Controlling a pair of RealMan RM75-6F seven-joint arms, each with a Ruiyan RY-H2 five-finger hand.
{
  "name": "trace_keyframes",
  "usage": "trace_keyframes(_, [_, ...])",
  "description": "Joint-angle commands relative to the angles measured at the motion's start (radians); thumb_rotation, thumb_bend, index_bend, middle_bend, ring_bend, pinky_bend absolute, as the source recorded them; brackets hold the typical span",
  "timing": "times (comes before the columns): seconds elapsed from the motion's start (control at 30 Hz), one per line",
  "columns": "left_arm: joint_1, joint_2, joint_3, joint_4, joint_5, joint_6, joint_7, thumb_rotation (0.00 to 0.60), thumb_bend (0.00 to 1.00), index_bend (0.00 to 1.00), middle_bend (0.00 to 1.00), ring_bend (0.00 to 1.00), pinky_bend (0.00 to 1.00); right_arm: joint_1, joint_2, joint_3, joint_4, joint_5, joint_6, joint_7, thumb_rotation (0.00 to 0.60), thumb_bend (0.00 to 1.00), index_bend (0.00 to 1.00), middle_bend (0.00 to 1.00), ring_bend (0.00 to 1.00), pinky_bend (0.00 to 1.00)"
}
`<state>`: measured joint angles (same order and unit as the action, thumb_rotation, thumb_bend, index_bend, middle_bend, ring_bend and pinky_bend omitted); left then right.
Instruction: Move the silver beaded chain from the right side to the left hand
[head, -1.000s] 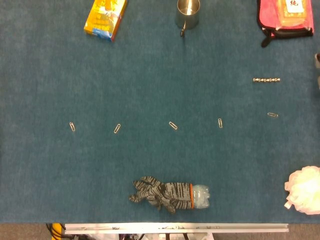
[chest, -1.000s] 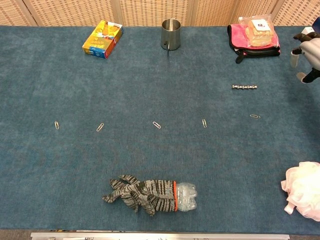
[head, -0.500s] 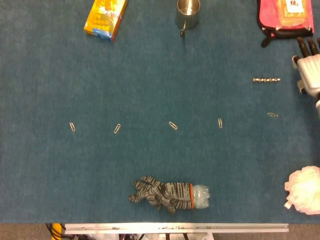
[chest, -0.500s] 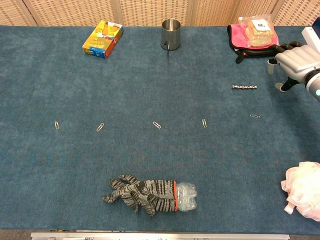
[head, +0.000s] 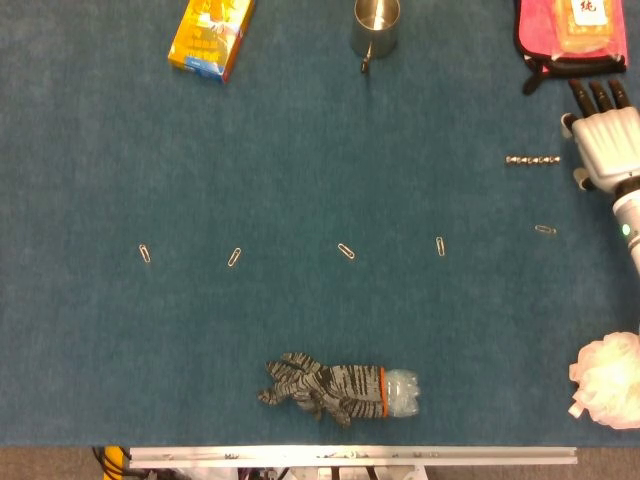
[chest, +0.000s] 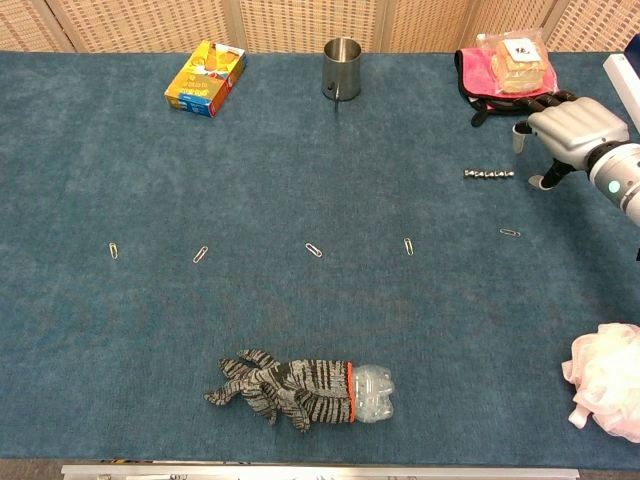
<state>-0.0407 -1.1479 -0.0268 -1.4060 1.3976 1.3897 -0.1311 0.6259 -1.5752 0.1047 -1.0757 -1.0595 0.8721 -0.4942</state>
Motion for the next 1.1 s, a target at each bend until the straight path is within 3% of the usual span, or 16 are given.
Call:
trace_keyframes(0.03, [0.001, 0.000, 0.001, -0.001, 0.000, 0.000, 0.002, 0.600, 0.49, 0.32, 0.31, 0.30, 0.36, 0.005, -0.009, 0.002, 0.010, -0.008, -0.006, 0.011, 0.600, 0.20, 0.40, 0.00, 0.00, 0.00])
trace_keyframes(0.33, [0.002, 0.003, -0.002, -0.004, -0.001, 0.001, 0.000, 0.600, 0.49, 0.32, 0.31, 0.30, 0.36, 0.018, -0.030, 0.004, 0.027, -0.025, -0.030, 0.034, 0.600, 0.20, 0.48, 0.00, 0.00, 0.00])
trace_keyframes(1.1, [0.001, 0.009, -0.001, -0.009, 0.004, 0.000, 0.002, 0.600, 0.49, 0.32, 0.31, 0.30, 0.37, 0.039, -0.055, 0.017, 0.048, 0.009, -0.068, 0.011, 0.600, 0.23, 0.52, 0.00, 0.00, 0.00])
